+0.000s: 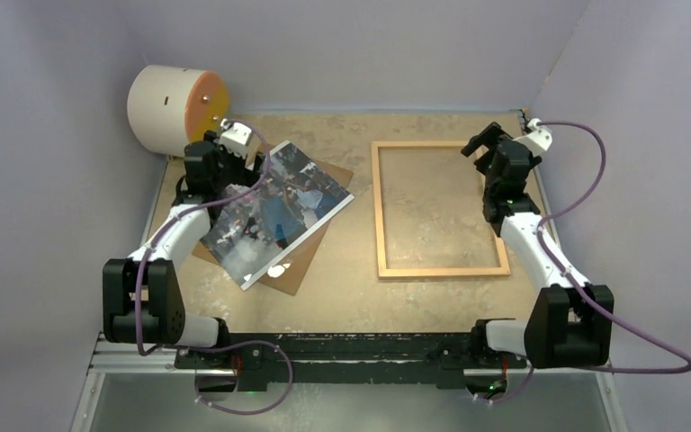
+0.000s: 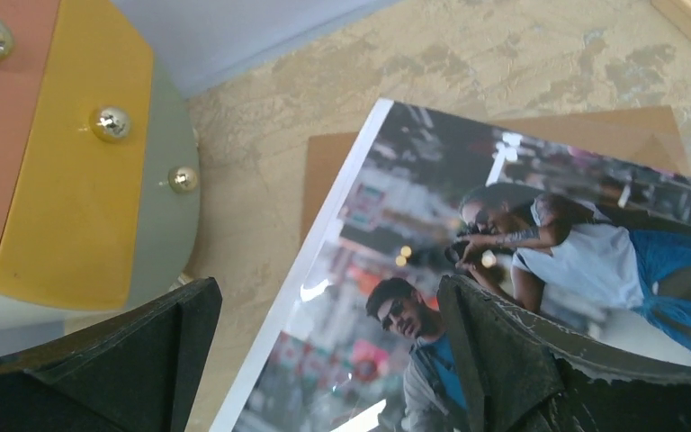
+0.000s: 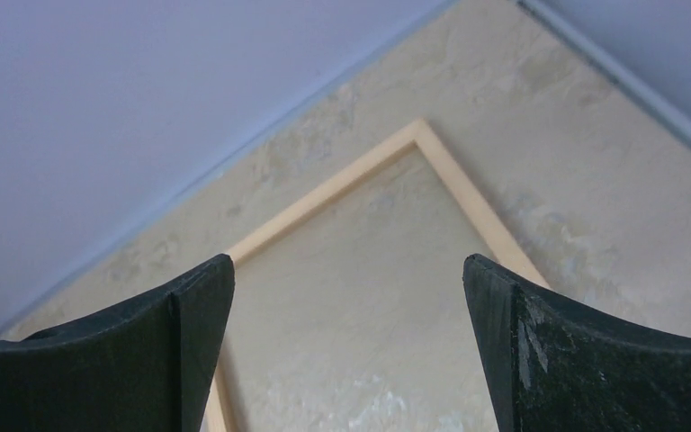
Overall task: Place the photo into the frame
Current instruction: Turn over the photo frame at the center of the board.
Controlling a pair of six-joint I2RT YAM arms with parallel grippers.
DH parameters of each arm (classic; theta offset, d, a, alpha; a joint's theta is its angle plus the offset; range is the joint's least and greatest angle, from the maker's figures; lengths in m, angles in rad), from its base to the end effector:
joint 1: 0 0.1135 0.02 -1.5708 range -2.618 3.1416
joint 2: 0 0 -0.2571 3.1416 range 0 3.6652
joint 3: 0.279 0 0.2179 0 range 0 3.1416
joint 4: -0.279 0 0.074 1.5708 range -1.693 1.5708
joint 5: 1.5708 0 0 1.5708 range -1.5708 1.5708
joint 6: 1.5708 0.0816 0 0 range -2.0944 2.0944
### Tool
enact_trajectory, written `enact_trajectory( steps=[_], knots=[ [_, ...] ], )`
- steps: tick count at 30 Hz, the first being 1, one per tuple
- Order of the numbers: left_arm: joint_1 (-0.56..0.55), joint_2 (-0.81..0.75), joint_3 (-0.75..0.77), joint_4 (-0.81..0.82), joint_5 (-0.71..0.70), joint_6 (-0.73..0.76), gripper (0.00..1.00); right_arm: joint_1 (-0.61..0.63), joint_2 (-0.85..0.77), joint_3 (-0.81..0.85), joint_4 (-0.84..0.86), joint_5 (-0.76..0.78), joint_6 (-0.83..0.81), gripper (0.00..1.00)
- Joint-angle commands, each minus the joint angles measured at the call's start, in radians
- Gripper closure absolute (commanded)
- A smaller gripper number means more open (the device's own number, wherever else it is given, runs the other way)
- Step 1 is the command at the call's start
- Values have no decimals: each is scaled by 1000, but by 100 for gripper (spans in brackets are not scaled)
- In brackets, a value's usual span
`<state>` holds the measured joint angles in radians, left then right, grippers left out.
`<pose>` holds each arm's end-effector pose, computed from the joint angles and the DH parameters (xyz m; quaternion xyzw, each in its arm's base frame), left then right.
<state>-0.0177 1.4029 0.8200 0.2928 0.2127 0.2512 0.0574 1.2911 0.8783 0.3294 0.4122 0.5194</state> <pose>0.3319 -0.0231 0.2578 0.1697 0.7817 -0.0153 0.6000 0.3146 -0.0147 0.3191 0.2998 0.6695 0.0441 0.6782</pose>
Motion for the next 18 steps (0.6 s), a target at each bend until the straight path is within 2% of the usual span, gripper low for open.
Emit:
enact_trajectory(
  steps=[1, 4, 9, 16, 18],
  knots=[
    [13, 6, 172, -473, 25, 43, 3, 25, 13, 20, -223, -300, 91, 1],
    [18, 33, 252, -611, 56, 32, 5, 202, 93, 130, -358, -181, 15, 1],
    [18, 53, 302, -712, 91, 4, 7, 388, 263, 244, -482, -145, -44, 1],
    [18, 60, 351, -834, 95, -9, 10, 523, 463, 342, -551, -37, -76, 1],
    [18, 59, 357, -857, 89, -10, 10, 541, 506, 369, -565, -20, -85, 4]
  ],
)
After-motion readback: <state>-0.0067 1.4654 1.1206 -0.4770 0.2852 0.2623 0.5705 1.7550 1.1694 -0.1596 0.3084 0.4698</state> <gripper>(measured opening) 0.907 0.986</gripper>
